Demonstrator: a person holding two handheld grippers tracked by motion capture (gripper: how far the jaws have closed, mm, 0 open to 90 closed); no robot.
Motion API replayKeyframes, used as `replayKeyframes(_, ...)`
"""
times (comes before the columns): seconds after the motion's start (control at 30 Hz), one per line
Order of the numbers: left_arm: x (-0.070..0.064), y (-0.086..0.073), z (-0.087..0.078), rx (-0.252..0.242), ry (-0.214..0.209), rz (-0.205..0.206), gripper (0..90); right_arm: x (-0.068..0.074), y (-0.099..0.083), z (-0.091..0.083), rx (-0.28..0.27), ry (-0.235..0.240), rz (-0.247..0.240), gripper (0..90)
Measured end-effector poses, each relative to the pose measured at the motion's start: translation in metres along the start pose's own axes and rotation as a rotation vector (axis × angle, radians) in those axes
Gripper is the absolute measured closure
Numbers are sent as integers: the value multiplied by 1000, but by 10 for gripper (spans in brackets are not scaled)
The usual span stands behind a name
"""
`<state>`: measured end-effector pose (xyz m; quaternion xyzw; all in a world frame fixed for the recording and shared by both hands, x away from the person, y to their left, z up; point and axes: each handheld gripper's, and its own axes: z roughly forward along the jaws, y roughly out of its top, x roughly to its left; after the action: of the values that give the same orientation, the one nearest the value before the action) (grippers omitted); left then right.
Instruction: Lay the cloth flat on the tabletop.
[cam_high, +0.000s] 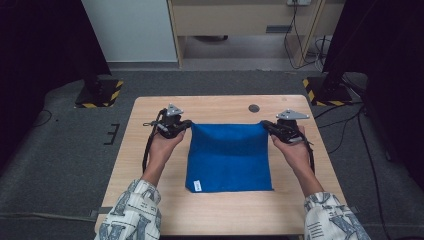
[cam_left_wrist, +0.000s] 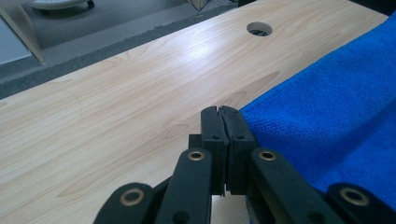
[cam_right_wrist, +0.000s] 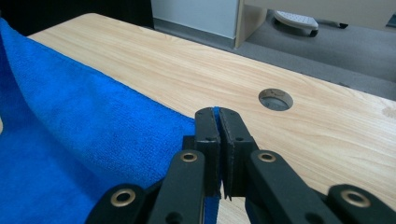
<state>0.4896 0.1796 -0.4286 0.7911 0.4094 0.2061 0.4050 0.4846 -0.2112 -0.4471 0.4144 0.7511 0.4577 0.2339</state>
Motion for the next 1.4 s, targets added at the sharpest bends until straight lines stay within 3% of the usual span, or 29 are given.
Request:
replayKeyframes(0.33, 7, -5, 13, 26, 7, -14, 886, -4, -6, 16, 16, -2, 25, 871)
replayKeyframes(0.7, 11, -5, 11, 25, 11, -24, 887, -4, 0, 16, -1, 6, 34, 871)
replayKeyframes(1.0, 15, -7, 9, 10, 6, -56, 887, -1, 4, 18, -13, 15, 39, 872)
replayKeyframes(1.13, 15, -7, 13, 21, 11, -51, 886, -1, 3, 19, 0, 8, 24, 873)
replayKeyframes(1.4, 17, -8, 30, 50, 20, -53, 886, -5, 1, 30, 27, -10, 40, 872)
